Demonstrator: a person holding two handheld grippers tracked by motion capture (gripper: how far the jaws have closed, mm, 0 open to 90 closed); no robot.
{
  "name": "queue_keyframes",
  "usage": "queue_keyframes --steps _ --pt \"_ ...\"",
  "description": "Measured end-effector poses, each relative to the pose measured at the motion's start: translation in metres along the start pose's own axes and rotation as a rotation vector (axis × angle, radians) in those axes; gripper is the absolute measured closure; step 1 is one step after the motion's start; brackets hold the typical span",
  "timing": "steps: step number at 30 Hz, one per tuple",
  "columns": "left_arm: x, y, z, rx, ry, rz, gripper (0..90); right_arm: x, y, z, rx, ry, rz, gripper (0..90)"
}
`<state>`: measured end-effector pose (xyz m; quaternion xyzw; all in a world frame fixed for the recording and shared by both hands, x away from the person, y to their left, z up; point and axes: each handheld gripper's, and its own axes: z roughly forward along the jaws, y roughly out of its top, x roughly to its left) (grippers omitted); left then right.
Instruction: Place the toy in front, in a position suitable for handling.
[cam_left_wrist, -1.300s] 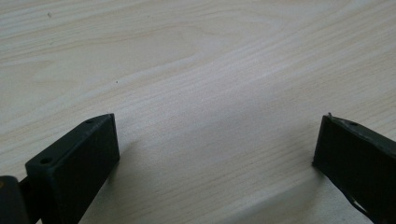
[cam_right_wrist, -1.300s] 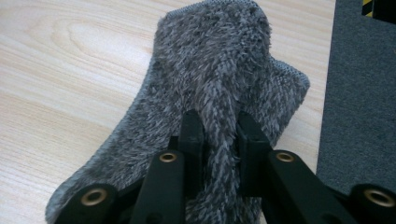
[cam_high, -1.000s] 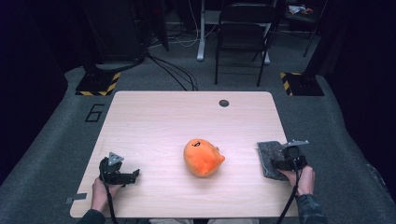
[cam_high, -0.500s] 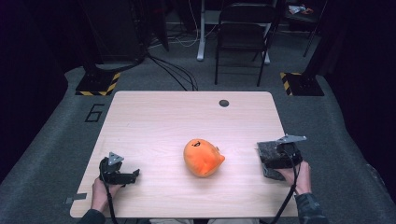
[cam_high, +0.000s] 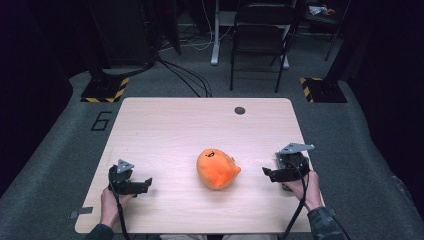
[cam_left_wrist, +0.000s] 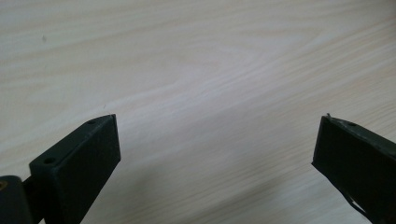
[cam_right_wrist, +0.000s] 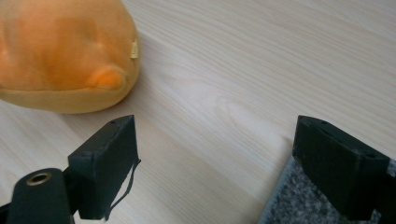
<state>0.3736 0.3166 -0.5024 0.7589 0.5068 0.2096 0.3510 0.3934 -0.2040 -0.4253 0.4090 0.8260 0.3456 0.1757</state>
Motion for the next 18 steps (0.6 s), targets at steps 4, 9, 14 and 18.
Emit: queue_keyframes --steps 4,9,14,18 --pt "-0.016 0.011 -0.005 -0.036 -0.042 0.024 0.4 0.012 0.006 0.003 -0.014 0.023 -0.019 13.6" --pt "-0.037 0.028 -0.001 -0.041 -0.124 0.063 0.3 0.028 0.014 0.013 -0.007 0.063 -0.048 13.6" --pt "-0.052 0.038 0.006 -0.036 -0.174 0.092 0.9 0.037 0.019 0.02 0.0 0.096 -0.065 13.6" --pt "-0.064 0.046 0.012 -0.044 -0.219 0.105 1.8 0.042 0.02 0.025 0.007 0.112 -0.071 13.7"
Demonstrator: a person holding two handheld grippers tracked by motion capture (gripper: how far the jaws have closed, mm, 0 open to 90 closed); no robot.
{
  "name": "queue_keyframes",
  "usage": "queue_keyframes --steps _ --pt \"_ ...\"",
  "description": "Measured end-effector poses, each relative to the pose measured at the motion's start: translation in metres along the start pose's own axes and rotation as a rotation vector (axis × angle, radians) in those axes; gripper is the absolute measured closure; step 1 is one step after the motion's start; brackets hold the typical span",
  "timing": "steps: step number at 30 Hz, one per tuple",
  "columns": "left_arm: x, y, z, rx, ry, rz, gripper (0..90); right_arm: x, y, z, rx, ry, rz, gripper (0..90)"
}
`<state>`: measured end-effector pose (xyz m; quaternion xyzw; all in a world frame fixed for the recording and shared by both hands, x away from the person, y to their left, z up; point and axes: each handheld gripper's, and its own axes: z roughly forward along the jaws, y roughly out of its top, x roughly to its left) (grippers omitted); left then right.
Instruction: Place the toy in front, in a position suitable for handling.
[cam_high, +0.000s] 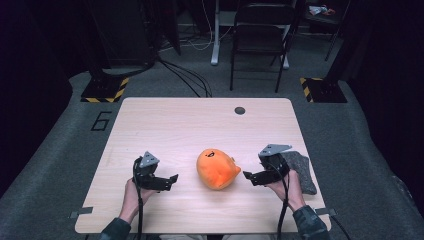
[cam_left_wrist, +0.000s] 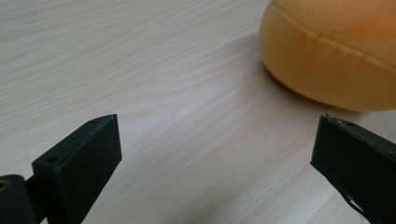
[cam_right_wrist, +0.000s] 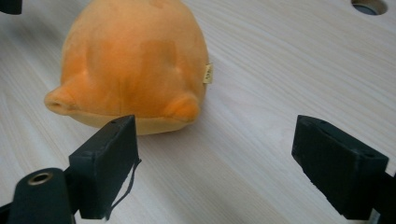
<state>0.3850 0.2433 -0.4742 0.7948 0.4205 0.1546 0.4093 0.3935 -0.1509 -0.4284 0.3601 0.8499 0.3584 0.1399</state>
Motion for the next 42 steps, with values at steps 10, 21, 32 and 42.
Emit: queue_keyframes --steps 10,21,32,42 --pt "-0.028 0.02 0.024 -0.006 -0.112 0.035 4.2 0.009 0.005 0.017 0.019 0.038 -0.034 19.7" --pt "-0.043 0.03 0.041 0.002 -0.194 0.051 14.6 0.012 0.009 0.042 0.068 0.121 -0.029 38.9" --pt "-0.053 0.024 0.054 0.006 -0.24 0.042 41.5 0.02 0.007 0.056 0.092 0.114 -0.044 58.9" --pt "-0.06 0.02 0.057 -0.034 -0.226 0.074 69.3 0.024 0.002 0.058 0.066 0.096 -0.049 77.3"
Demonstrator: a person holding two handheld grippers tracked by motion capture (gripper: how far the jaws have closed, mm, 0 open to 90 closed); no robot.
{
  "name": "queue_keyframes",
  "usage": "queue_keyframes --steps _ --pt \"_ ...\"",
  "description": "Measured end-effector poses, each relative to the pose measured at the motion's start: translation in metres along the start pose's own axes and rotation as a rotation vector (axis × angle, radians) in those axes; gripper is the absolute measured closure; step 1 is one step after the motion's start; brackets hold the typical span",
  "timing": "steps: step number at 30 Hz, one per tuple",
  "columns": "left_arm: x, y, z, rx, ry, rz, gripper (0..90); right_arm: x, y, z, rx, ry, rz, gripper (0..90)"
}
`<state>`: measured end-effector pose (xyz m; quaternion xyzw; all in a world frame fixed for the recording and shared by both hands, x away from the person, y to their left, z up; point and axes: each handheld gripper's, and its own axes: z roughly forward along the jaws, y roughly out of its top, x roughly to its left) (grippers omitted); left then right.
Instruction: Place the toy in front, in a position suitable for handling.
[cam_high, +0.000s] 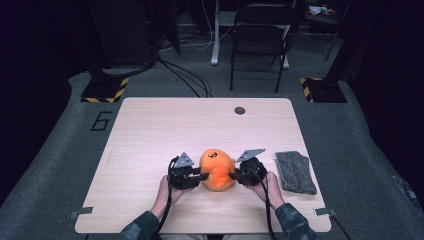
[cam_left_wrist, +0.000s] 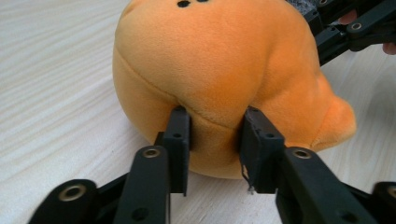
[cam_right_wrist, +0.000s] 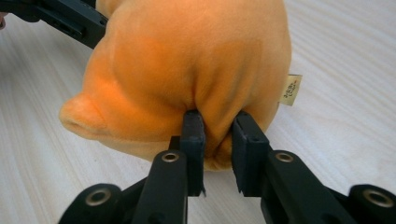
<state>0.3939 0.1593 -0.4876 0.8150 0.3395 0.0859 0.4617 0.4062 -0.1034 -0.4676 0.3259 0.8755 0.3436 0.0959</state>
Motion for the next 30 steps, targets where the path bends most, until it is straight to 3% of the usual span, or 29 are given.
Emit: queue_keyframes --steps 3,10,15,22,30 --pt "0.0 0.001 -0.002 -0.018 -0.006 -0.008 71.7 0.002 0.002 -0.004 -0.016 -0.023 -0.012 78.5" --pt "0.001 0.011 -0.008 -0.045 -0.021 0.028 72.4 0.008 0.008 -0.015 -0.033 -0.063 -0.015 78.8" --pt "0.002 0.021 -0.012 -0.072 -0.041 0.041 72.3 0.017 0.012 -0.03 -0.052 -0.1 0.019 78.8" --pt "0.004 0.028 -0.012 -0.07 -0.067 0.058 72.3 0.031 0.011 -0.039 -0.057 -0.157 0.041 79.0" --pt "0.008 0.036 -0.01 -0.06 -0.088 0.101 72.5 0.045 0.007 -0.043 -0.065 -0.186 0.053 79.0"
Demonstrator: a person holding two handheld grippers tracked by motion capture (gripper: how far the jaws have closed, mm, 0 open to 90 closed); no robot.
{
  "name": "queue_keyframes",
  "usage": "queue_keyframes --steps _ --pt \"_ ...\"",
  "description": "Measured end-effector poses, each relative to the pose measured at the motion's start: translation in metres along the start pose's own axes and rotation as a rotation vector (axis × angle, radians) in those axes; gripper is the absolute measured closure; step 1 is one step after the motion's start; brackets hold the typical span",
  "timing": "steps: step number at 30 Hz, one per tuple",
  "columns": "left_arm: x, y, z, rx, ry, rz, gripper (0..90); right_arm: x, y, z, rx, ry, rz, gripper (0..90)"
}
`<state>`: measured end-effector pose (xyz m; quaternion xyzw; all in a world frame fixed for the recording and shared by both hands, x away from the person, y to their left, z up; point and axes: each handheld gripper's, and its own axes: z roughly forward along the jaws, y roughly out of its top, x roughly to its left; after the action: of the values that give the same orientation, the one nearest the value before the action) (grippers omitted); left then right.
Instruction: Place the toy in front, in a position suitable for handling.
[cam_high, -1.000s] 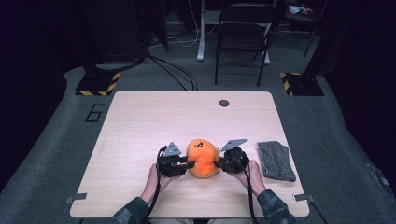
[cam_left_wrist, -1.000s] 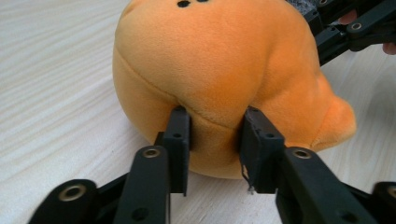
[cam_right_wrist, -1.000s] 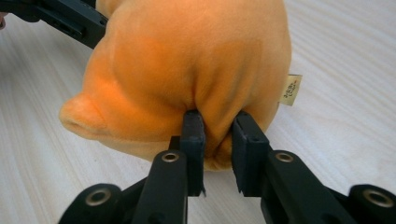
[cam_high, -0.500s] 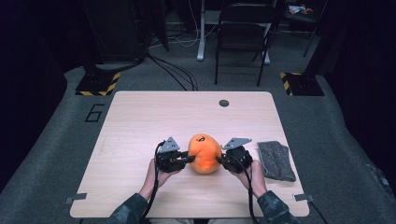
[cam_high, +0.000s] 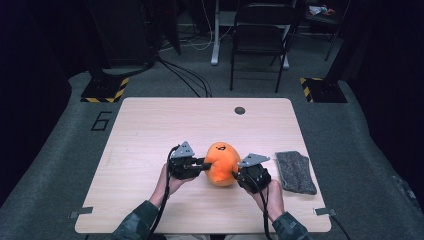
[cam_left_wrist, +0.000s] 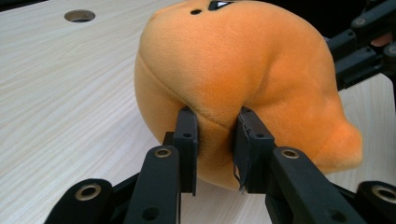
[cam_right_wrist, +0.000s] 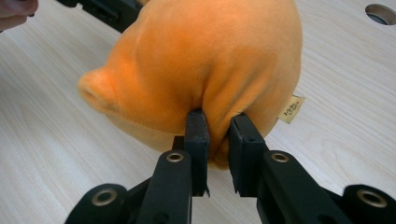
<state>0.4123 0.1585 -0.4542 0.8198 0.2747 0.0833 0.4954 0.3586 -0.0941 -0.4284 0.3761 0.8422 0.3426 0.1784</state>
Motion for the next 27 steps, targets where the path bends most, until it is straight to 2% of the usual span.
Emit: queue_keyframes --steps 3,4,13,17,18,19,21,23,25,26,27 --pt "0.002 0.001 0.002 -0.001 -0.01 0.003 72.6 0.003 -0.002 -0.001 0.004 -0.003 -0.011 79.0" --pt "0.002 0.002 0.002 0.001 -0.014 0.002 72.6 0.006 -0.002 -0.002 0.007 -0.013 0.012 79.0" --pt "0.007 0.002 0.013 0.034 -0.047 0.013 72.4 0.014 -0.008 0.0 0.018 -0.03 0.026 78.8" --pt "0.011 -0.005 0.024 0.083 -0.056 0.011 71.0 0.013 -0.017 0.013 0.065 -0.027 0.018 78.1" --pt "0.011 -0.008 0.028 0.092 -0.051 0.011 69.7 0.012 -0.02 0.017 0.078 -0.021 0.039 77.8" --pt "0.012 -0.01 0.03 0.088 -0.058 0.004 68.6 0.01 -0.022 0.02 0.071 -0.011 0.034 77.2" --pt "0.013 -0.01 0.03 0.081 -0.061 -0.005 63.8 0.007 -0.022 0.019 0.076 -0.013 0.035 73.7" --pt "0.014 -0.009 0.028 0.066 -0.045 -0.014 59.6 0.005 -0.022 0.017 0.075 -0.012 0.049 67.2" --pt "0.016 -0.008 0.025 0.067 -0.029 -0.018 50.5 0.001 -0.022 0.015 0.071 -0.012 0.053 57.7" --pt "0.016 -0.008 0.025 0.067 -0.029 -0.018 45.9 0.001 -0.022 0.015 0.071 -0.012 0.053 57.7" --pt "0.016 -0.008 0.024 0.063 -0.029 -0.025 45.9 -0.001 -0.022 0.013 0.068 -0.006 0.052 54.0"
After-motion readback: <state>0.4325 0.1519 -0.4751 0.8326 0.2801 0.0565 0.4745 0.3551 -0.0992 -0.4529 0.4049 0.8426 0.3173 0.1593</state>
